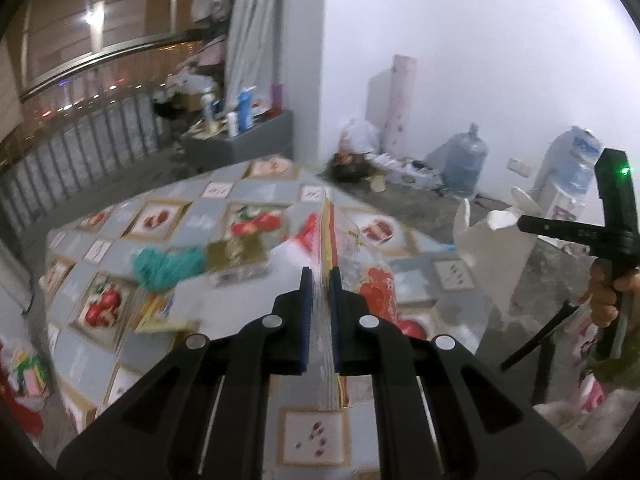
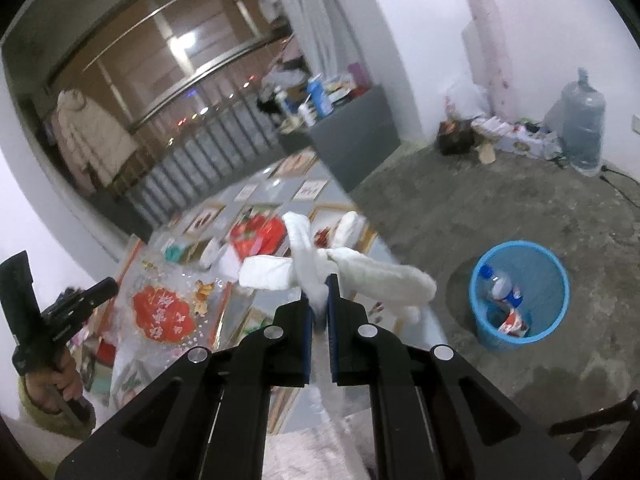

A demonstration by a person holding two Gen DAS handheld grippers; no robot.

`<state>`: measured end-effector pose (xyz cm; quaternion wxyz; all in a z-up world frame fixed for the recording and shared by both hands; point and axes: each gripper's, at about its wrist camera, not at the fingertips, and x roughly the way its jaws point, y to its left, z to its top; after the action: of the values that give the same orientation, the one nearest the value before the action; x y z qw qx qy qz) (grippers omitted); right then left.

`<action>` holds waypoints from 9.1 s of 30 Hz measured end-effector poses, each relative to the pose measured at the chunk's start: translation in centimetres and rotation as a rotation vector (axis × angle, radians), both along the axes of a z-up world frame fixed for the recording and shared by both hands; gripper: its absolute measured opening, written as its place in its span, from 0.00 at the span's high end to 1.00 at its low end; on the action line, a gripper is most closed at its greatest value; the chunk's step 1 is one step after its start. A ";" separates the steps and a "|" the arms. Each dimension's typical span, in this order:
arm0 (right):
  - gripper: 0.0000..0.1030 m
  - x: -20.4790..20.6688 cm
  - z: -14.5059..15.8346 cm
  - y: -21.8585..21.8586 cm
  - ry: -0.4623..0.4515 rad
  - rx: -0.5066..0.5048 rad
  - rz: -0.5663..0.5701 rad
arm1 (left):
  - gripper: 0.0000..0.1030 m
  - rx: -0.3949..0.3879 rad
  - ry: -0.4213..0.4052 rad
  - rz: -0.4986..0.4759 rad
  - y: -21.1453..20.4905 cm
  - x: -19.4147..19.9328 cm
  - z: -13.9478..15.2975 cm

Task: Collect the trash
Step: 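Lift snack bag with left tool while right tool carries glove toward wastebasket, then open left tool to drop snack bag while right tool releases glove into wastebasket, then swing both open tools back over the table toward the remaining trash, then close left tool on green plastic bag while right tool grasps gold tissue pack, then lift green bag with left tool while right tool carries tissue pack toward wastebasket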

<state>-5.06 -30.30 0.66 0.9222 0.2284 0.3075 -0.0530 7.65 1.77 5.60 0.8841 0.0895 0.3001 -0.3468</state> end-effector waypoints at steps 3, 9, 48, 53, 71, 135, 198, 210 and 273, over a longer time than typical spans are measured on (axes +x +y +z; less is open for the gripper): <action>0.93 -0.7 0.5 -2.1 -0.015 -0.011 -0.058 | 0.94 -0.004 -0.015 -0.056 -2.4 0.5 0.9; 0.93 -2.0 0.5 -7.0 -0.004 -0.037 -0.192 | 0.94 0.019 -0.055 -0.190 -9.6 2.1 2.0; 0.52 7.1 -26.1 -33.9 0.383 0.269 -0.597 | 0.78 0.395 0.360 -0.536 -55.3 10.0 -24.0; 0.48 5.6 -25.5 -33.7 0.347 0.277 -0.638 | 0.75 0.354 0.371 -0.508 -54.6 10.4 -22.6; 0.22 -0.1 -14.0 -23.9 0.180 0.090 -0.574 | 0.42 0.149 0.206 -0.530 -42.9 7.9 -6.3; 0.50 12.8 -39.5 -35.8 0.780 0.237 -0.627 | 0.18 -0.035 0.213 0.521 7.1 15.9 -1.9; 0.17 24.3 -3.3 16.3 0.042 -0.206 0.875 | 0.19 -0.211 0.412 0.266 12.4 23.3 -8.2; 0.17 28.6 -7.2 17.9 0.103 -0.231 1.021 | 0.36 -0.080 0.500 0.178 10.1 27.7 -11.9; 0.31 12.1 -9.0 8.9 0.192 -0.083 0.570 | 0.55 -0.012 0.165 0.180 5.8 3.3 -7.1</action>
<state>7.08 -21.37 -8.36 0.8752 0.0890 0.4425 0.1741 10.96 7.60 -1.51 0.8846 0.0279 0.3765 -0.2738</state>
